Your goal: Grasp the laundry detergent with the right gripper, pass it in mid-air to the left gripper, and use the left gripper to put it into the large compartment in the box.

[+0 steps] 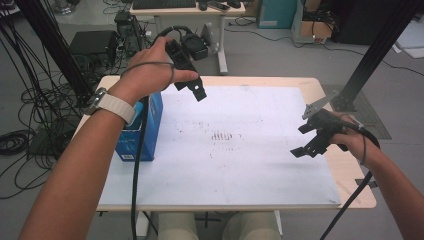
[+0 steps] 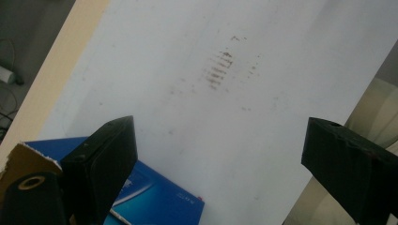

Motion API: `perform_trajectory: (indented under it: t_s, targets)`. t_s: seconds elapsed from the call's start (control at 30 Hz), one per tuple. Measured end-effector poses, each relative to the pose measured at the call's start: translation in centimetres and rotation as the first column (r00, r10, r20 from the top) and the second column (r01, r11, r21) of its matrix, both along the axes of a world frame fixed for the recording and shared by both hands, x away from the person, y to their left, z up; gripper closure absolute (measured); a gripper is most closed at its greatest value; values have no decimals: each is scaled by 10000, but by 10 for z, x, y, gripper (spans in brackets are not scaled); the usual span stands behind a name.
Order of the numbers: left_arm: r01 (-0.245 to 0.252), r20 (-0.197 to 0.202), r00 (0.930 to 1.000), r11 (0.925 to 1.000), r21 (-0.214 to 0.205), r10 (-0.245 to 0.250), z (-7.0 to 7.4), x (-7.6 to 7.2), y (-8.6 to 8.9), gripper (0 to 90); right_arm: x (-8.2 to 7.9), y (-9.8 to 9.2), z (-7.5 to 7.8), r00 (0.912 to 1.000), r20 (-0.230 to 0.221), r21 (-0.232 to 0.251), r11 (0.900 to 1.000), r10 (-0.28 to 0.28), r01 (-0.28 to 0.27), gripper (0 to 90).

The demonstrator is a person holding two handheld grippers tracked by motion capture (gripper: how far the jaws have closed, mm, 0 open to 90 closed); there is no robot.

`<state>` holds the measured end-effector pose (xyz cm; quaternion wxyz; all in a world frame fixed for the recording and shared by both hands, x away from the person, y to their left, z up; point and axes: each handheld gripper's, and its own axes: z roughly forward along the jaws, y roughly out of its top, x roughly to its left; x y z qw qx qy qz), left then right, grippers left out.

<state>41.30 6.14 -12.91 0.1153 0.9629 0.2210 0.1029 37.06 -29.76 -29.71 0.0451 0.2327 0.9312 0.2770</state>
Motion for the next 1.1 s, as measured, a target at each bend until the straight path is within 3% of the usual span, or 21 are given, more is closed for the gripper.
perform_trajectory:
  t_s: [0.53,0.9,1.1]
  targets:
    - [949,2,9955,9940,539,-950,-18,1,-31,117,1,3,-1,10000,-28,42,10000,49,-49,48]
    - [1117,-139,9937,9920,587,-1110,-32,1,-41,115,0,3,0,10000,-6,46,10000,60,-60,48]
    - [1039,-173,9945,9926,630,-1030,-32,-1,-42,115,-1,4,-1,10000,-20,124,9999,75,-74,47]
